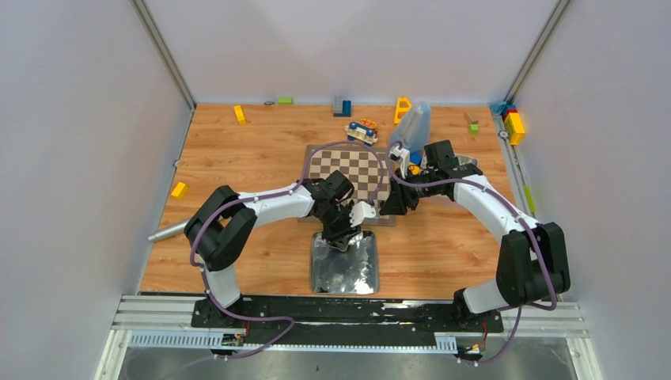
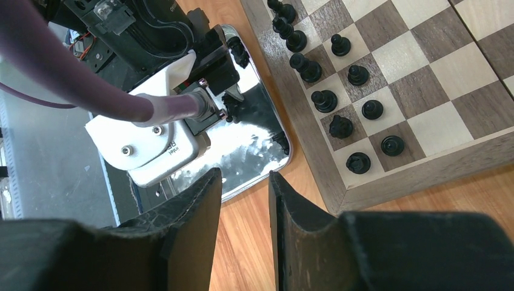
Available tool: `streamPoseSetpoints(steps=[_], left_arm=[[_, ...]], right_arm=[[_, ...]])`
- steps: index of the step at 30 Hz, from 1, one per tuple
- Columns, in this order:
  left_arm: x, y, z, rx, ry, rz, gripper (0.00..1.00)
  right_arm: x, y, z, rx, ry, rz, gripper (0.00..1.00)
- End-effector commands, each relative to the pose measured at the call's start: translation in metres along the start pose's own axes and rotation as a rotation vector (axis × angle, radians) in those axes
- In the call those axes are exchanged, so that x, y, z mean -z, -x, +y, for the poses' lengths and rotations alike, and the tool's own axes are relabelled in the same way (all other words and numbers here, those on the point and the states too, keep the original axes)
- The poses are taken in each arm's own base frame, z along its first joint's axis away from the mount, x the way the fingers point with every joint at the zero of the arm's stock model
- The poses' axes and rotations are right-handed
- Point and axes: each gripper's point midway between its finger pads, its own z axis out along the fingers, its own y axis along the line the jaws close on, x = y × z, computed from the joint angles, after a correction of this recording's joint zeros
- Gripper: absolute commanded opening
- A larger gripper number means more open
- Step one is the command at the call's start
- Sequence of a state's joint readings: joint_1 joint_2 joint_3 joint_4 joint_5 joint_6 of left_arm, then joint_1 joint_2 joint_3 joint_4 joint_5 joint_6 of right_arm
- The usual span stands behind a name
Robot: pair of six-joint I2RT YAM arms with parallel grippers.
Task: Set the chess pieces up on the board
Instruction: Place the chess piece in the storage box, then pick up the chess piece from the storage box.
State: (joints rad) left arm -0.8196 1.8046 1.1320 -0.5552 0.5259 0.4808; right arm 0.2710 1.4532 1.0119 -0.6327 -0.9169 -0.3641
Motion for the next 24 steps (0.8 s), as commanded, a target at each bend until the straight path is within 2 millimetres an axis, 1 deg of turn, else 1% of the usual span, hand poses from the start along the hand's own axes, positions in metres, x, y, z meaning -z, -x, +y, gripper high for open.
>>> streamPoseSetpoints(steps=[1, 6, 9, 13, 15, 21, 24], left_arm=[[0.005, 0.009, 0.001, -0.002, 0.009, -0.015, 0.47], [0.011, 0.000, 0.003, -0.060, 0.044, 0.005, 0.54], [0.013, -0.004, 0.004, -0.085, 0.055, 0.015, 0.55], [0.014, -0.008, 0.010, -0.099, 0.091, 0.029, 0.55], [0.015, -0.008, 0.014, -0.107, 0.114, 0.031, 0.53], [0.015, -0.010, 0.021, -0.099, 0.153, 0.043, 0.41], [0.015, -0.009, 0.024, -0.094, 0.166, 0.043, 0.36]], right_arm=[[0.002, 0.008, -0.002, 0.030, -0.007, -0.029, 0.35], [0.001, 0.006, -0.002, 0.024, -0.006, -0.025, 0.35], [0.001, 0.005, -0.003, 0.021, -0.004, -0.024, 0.35], [0.000, 0.005, -0.003, 0.018, -0.002, -0.023, 0.35], [0.000, 0.004, -0.003, 0.015, -0.001, -0.020, 0.35], [0.000, 0.004, -0.003, 0.013, 0.003, -0.019, 0.35], [-0.001, 0.004, -0.003, 0.010, 0.008, -0.020, 0.35]])
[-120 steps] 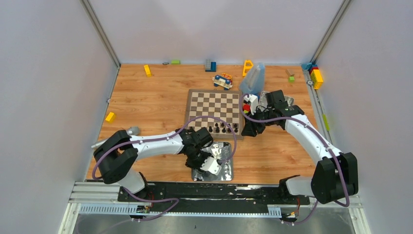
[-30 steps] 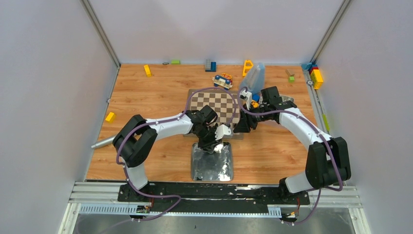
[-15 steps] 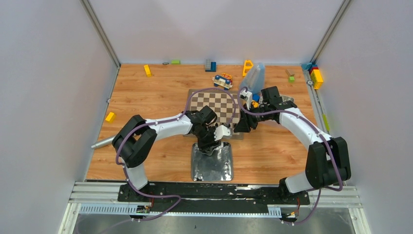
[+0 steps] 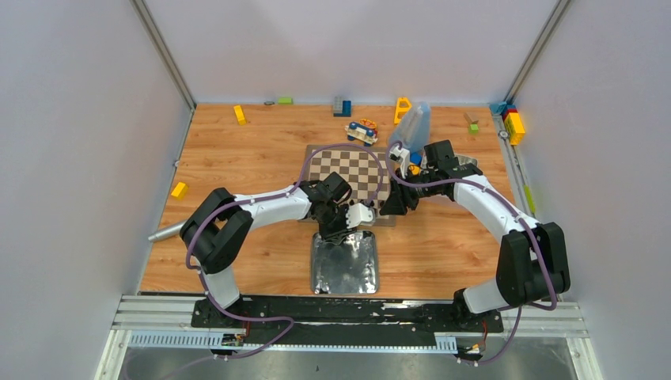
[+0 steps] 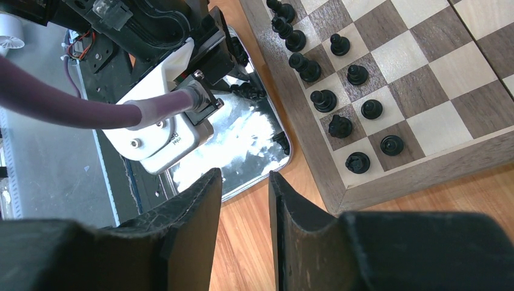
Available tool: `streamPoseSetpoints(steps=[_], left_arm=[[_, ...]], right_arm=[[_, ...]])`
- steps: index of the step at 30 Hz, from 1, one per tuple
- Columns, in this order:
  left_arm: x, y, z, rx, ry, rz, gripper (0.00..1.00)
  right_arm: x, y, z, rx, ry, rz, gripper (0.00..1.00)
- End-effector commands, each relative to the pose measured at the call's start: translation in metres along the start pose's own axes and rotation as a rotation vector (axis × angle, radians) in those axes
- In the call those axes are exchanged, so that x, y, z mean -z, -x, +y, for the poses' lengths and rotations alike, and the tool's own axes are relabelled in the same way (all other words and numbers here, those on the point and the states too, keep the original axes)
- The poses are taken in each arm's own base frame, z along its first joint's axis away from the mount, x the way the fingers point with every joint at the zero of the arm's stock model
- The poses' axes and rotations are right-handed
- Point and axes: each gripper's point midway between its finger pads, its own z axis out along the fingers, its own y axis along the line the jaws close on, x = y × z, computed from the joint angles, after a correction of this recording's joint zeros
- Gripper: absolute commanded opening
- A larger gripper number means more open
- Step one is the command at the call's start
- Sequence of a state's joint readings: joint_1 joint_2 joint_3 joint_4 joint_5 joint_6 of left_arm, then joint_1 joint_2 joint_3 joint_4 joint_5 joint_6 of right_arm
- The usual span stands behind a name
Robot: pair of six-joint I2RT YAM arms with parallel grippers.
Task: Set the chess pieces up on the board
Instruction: Pick up the chess piece from the storage box.
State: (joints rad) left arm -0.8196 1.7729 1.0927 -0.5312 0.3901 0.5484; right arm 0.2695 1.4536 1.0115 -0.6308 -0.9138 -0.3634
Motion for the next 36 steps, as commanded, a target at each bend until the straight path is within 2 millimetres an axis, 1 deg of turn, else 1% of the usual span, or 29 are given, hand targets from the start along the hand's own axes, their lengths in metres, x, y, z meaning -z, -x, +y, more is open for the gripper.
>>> streamPoseSetpoints(steps=[1, 3, 8, 12, 16, 23, 27, 31, 32, 36], left_arm=[[0.007, 0.005, 0.007, -0.016, 0.052, -0.013, 0.34], [0.006, 0.005, 0.009, -0.011, 0.061, -0.009, 0.30], [0.005, 0.004, 0.013, 0.003, 0.079, 0.000, 0.26], [0.005, 0.005, 0.014, 0.005, 0.082, 0.000, 0.20], [0.007, 0.006, 0.012, 0.000, 0.081, -0.013, 0.13], [0.014, 0.013, 0.002, -0.027, 0.047, -0.063, 0.01], [0.028, 0.024, -0.004, -0.056, 0.038, -0.102, 0.00], [0.053, 0.045, -0.009, -0.096, 0.042, -0.171, 0.00], [0.061, 0.053, -0.011, -0.107, 0.045, -0.196, 0.00], [0.085, 0.073, -0.014, -0.126, 0.061, -0.258, 0.00]], right_arm=[[-0.001, 0.004, -0.001, 0.010, 0.013, -0.018, 0.35], [-0.001, 0.004, -0.001, 0.009, 0.012, -0.018, 0.35], [-0.001, 0.004, -0.001, 0.009, 0.013, -0.017, 0.35], [-0.001, 0.004, 0.000, 0.008, 0.013, -0.018, 0.35], [0.000, 0.004, 0.001, 0.009, 0.017, -0.020, 0.35], [0.002, 0.010, 0.011, 0.008, 0.061, -0.043, 0.34], [0.004, 0.017, 0.024, 0.012, 0.122, -0.070, 0.34], [0.005, 0.026, 0.038, 0.007, 0.205, -0.095, 0.35], [0.005, 0.030, 0.041, 0.010, 0.220, -0.101, 0.35], [0.000, 0.038, 0.049, 0.015, 0.265, -0.095, 0.36]])
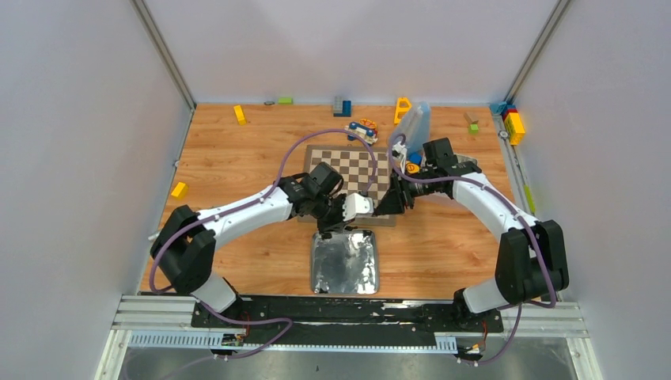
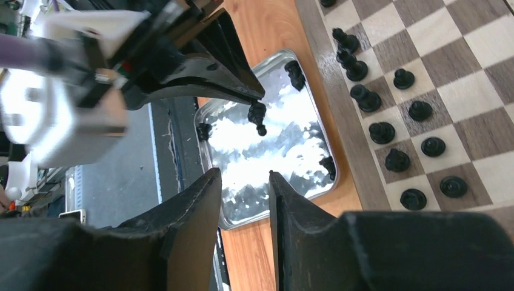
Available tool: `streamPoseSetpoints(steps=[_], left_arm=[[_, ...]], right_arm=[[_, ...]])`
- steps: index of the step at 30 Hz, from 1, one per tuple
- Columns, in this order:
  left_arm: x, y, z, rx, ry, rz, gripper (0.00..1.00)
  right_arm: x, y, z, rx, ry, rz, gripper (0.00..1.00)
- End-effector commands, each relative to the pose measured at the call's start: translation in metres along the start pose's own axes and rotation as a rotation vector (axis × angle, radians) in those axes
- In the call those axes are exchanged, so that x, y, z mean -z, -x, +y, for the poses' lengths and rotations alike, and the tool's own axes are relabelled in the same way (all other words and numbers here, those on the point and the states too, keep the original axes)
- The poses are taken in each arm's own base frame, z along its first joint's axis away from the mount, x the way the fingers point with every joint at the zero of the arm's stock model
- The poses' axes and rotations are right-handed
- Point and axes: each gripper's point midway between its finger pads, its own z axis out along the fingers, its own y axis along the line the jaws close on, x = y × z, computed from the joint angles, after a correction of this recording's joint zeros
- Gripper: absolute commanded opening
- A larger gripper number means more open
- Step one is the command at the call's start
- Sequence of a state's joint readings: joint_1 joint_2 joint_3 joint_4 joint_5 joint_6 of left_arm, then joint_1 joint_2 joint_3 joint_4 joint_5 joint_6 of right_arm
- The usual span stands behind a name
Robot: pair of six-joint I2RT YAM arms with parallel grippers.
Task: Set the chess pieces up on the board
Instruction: Pick up the chess piece from the storage box, then place the chess piece on the chessboard.
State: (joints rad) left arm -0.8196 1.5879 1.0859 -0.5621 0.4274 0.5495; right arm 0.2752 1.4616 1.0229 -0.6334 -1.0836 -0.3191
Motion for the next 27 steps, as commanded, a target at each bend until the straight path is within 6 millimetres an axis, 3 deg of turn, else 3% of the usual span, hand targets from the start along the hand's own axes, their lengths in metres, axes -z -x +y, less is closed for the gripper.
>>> streamPoseSetpoints(steps=[1, 11, 27], left_arm=[[0.035, 0.048, 0.000, -0.062, 0.020, -0.137, 0.00], [0.057, 0.072, 0.004, -0.069, 0.063, -0.196, 0.00], [0.057, 0.072, 0.002, -0.069, 0.061, -0.204, 0.00]], right_arm=[[-0.006, 0.025, 0.021, 0.062, 0.109, -0.035, 0.37], [-0.032, 0.020, 0.038, 0.098, 0.161, 0.034, 0.39], [-0.041, 0.016, 0.027, 0.111, 0.118, 0.070, 0.37]])
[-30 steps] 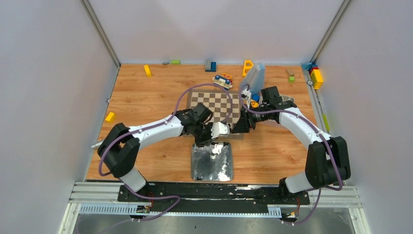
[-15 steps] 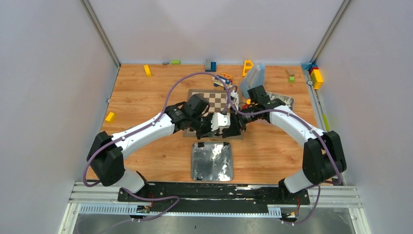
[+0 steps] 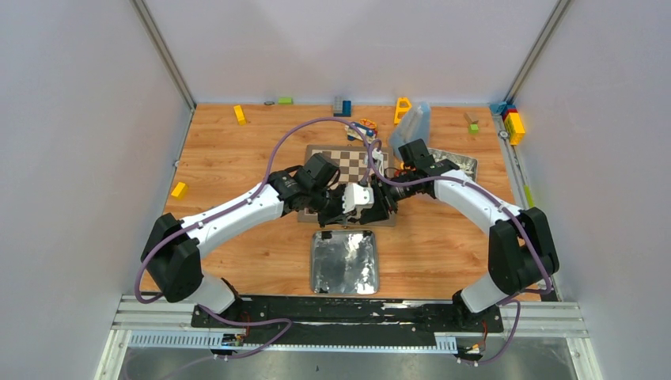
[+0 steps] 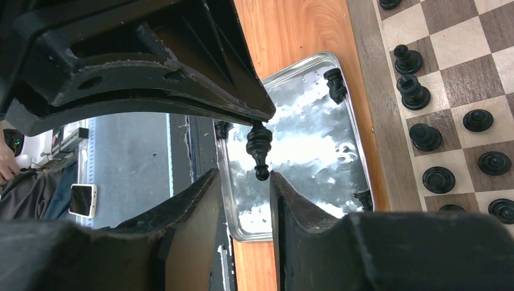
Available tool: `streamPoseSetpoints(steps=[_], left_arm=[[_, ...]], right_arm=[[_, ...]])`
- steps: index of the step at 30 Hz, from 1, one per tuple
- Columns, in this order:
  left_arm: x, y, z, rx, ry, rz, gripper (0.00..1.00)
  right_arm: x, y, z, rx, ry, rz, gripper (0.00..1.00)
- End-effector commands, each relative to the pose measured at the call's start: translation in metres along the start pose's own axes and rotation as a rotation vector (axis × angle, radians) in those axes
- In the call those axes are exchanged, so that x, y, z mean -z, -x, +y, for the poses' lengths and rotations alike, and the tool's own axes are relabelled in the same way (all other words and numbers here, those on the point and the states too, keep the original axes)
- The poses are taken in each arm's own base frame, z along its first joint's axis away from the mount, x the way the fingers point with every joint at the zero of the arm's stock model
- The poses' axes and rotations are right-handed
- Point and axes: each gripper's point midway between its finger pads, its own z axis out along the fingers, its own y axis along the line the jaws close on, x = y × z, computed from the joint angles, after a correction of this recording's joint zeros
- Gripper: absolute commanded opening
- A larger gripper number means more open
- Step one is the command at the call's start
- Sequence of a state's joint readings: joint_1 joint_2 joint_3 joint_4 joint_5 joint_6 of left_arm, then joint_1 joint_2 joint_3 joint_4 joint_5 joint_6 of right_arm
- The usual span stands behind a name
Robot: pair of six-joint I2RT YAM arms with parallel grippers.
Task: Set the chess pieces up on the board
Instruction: Place the chess piece on the chessboard.
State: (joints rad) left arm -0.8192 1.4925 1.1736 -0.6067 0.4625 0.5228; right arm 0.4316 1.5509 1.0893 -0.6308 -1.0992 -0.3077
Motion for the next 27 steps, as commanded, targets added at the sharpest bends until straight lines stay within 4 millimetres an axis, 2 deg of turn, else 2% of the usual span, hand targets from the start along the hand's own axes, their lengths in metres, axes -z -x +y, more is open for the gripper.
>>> streamPoseSetpoints(steps=[1, 27], left_arm=[[0.0134, 0.0266, 0.0027, -0.035, 0.020, -0.080, 0.00], [0.0139, 0.0289, 0.0015, -0.037, 0.015, -0.091, 0.00]], right_arm=[[0.0023, 0.0184, -0.0020, 0.087, -0.027, -0.021, 0.36], [-0.0036, 0.0139, -0.0115, 0.083, -0.029, -0.002, 0.37]])
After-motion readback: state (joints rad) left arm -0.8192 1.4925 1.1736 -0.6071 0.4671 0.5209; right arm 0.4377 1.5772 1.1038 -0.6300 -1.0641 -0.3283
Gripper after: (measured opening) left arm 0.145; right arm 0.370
